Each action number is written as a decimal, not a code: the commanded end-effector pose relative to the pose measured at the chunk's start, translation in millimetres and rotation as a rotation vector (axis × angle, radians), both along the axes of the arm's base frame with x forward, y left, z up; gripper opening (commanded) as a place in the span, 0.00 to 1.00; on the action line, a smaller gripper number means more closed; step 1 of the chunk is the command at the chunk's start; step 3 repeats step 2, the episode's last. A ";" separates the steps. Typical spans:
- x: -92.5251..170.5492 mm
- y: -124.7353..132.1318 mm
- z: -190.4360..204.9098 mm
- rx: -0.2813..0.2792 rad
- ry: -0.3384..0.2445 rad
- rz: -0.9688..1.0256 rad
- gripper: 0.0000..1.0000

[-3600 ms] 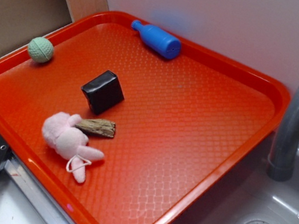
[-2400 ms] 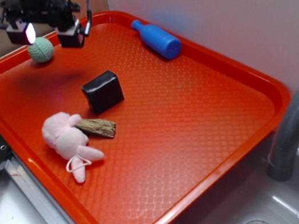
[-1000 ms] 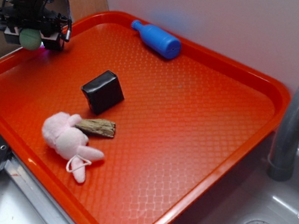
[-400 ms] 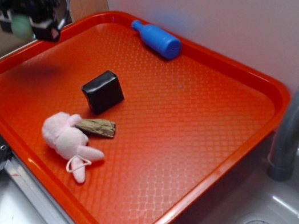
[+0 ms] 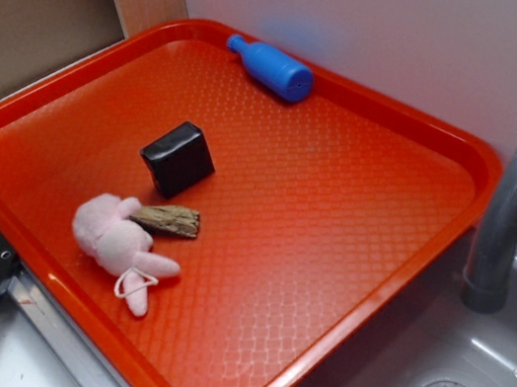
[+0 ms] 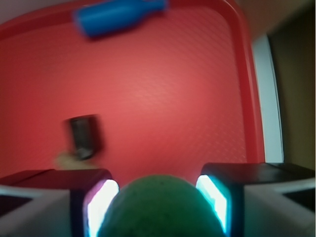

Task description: Grab the green ball.

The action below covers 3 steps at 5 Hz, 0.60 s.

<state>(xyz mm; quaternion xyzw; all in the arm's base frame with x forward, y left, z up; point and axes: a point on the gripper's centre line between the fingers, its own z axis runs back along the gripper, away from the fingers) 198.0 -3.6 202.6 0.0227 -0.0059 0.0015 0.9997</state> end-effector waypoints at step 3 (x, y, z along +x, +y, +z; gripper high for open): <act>-3.7 -21.2 53.3 0.035 -0.121 -0.118 0.00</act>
